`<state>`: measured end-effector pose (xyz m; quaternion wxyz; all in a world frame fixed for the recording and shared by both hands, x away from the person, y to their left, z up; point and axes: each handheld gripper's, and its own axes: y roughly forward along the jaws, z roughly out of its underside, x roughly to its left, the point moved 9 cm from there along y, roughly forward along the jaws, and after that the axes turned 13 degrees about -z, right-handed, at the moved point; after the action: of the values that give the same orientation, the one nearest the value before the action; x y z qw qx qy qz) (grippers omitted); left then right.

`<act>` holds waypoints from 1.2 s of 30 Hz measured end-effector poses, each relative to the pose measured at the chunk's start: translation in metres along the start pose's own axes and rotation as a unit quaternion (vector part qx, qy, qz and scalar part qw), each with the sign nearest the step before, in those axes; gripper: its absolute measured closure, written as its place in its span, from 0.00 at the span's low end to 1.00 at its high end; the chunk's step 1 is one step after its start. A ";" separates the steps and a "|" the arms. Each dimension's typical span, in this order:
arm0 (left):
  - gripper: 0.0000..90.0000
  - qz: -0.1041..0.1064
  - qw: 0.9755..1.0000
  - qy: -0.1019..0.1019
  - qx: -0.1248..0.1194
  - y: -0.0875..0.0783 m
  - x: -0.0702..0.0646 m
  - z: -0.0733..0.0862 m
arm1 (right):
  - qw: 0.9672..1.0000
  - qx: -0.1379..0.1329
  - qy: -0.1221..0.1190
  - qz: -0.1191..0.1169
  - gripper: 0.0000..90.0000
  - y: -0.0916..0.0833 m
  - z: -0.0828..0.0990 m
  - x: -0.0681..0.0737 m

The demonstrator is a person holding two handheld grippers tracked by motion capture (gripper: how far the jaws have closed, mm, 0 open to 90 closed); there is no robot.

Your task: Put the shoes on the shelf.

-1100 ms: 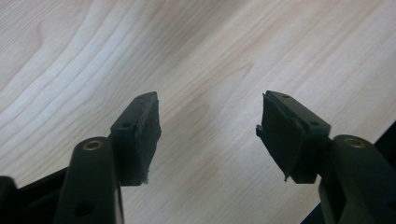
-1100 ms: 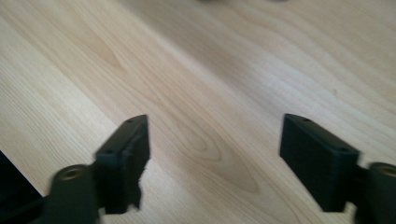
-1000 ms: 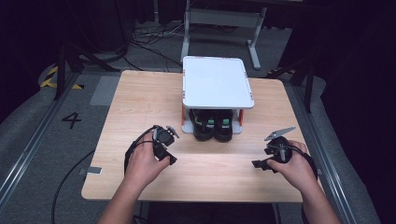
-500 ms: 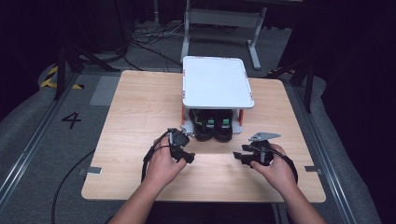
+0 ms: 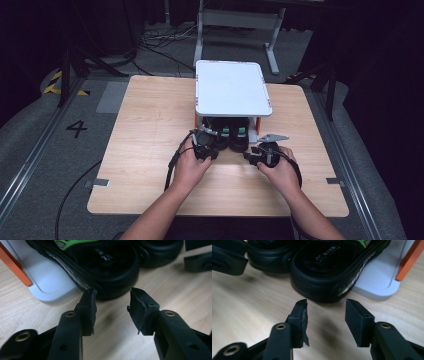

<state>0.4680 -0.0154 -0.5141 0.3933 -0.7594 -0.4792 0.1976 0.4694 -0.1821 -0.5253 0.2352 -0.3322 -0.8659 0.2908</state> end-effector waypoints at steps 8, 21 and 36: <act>0.57 -0.006 0.999 -0.017 -0.033 0.017 0.005 -0.013 | 1.000 -0.020 -0.015 0.000 0.68 0.011 -0.013 -0.012; 0.53 -0.050 0.995 -0.051 -0.064 0.046 0.028 -0.035 | 0.998 -0.041 -0.028 0.031 0.67 0.035 -0.041 -0.037; 0.49 -0.065 0.994 -0.060 -0.067 0.045 0.032 -0.036 | 0.997 -0.062 -0.020 0.031 0.57 0.036 -0.049 -0.044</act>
<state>0.5329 -0.0122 -0.5252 0.3241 -0.7381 -0.5622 0.1845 0.5437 -0.1747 -0.5234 0.1877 -0.3675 -0.8760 0.2499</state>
